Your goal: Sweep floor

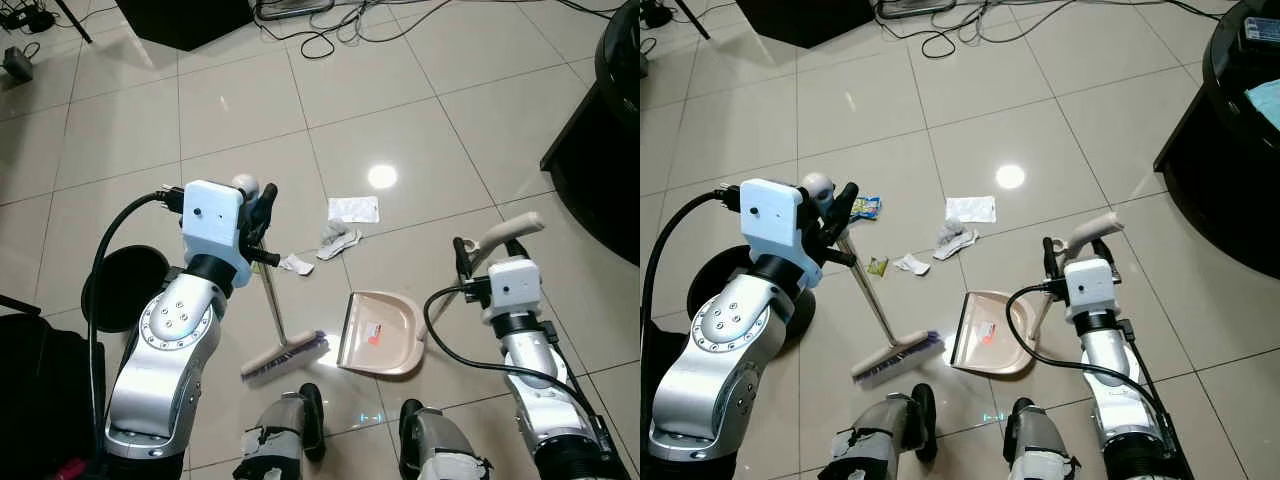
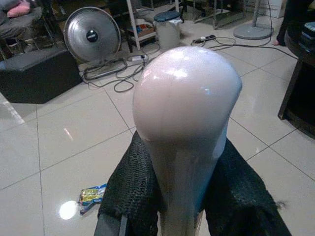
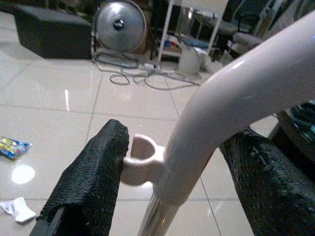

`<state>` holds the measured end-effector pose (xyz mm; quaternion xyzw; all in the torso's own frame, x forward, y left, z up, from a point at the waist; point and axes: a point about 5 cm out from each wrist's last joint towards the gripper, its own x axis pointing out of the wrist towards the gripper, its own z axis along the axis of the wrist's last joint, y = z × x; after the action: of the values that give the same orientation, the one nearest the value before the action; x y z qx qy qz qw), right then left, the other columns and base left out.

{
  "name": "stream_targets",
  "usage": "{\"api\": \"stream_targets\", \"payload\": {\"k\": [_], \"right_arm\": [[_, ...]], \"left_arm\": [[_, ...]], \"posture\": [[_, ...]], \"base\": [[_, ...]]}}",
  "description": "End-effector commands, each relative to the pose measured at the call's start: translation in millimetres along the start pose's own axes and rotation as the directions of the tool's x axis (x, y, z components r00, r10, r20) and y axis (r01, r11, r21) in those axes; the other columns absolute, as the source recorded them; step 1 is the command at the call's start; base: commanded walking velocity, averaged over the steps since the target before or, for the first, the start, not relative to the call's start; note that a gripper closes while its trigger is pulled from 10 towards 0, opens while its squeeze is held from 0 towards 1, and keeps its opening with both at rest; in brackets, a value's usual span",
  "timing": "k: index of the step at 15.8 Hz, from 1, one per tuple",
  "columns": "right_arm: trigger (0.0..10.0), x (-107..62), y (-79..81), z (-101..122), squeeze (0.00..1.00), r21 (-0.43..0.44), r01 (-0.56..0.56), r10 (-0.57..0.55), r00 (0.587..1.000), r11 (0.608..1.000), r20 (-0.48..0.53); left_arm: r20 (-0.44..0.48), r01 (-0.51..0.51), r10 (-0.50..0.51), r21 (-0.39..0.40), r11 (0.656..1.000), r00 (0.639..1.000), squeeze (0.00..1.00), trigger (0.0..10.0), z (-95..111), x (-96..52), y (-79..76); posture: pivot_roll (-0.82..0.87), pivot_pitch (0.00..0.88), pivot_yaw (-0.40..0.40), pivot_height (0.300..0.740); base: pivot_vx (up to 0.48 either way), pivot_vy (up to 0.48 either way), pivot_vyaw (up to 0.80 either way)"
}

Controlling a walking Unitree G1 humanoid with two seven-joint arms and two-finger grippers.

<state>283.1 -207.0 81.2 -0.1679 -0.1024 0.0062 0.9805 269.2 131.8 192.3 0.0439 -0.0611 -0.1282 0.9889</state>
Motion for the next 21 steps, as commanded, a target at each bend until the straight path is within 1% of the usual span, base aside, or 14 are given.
{"api": "stream_targets", "payload": {"k": [1,4,7,10,13,18,21], "right_arm": [[10.0,-8.4,1.8,-8,0.0,-0.002,0.004,-0.005,0.999,1.0,-0.049],[10.0,-15.3,-0.7,-5,0.0,-0.009,0.011,-0.011,1.0,1.0,-0.023],[10.0,-21.3,0.1,-3,0.0,-0.013,0.005,-0.005,1.0,1.0,-0.006],[10.0,-24.0,-2.1,0,0.0,-0.014,0.014,-0.014,1.0,1.0,0.014],[10.0,-25.9,-4.0,1,0.0,-0.017,0.015,-0.015,1.0,1.0,0.013],[10.0,-34.7,-1.8,3,0.0,0.005,0.007,-0.007,1.0,1.0,0.019],[10.0,-43.8,1.6,8,0.0,0.027,0.001,-0.002,1.0,1.0,0.031]], "left_arm": [[0.018,0.014,-0.014,0.018,1.0,1.0,0.0,10.0,2,-2.4,0.2],[0.019,0.013,-0.014,0.016,1.0,1.0,0.0,10.0,2,-3.5,-0.5],[0.016,0.017,-0.017,0.02,1.0,1.0,0.0,10.0,2,-3.2,0.2],[0.017,0.012,-0.013,0.023,1.0,1.0,0.0,10.0,2,-1.3,2.0],[0.018,0.02,-0.02,0.022,1.0,1.0,0.0,10.0,2,-1.0,0.7],[0.02,0.037,-0.037,0.027,0.999,0.999,0.0,10.0,2,-0.5,-0.6],[0.021,0.036,-0.036,0.029,0.999,0.999,0.0,10.0,2,-0.7,0.4]], "posture": [[0.13,0.242,0.139,0.74],[0.13,0.244,0.139,0.74],[0.13,0.242,0.144,0.74],[0.13,0.235,0.146,0.74],[0.13,0.23,0.147,0.74],[0.13,0.224,0.147,0.74],[0.13,0.221,0.147,0.74]], "base": [[0.0,0.0,0.0],[0.0,0.0,0.0],[0.0,0.0,0.0],[0.0,0.0,0.0],[0.0,0.0,0.0],[0.0,0.0,0.0],[0.0,0.0,0.0]]}}
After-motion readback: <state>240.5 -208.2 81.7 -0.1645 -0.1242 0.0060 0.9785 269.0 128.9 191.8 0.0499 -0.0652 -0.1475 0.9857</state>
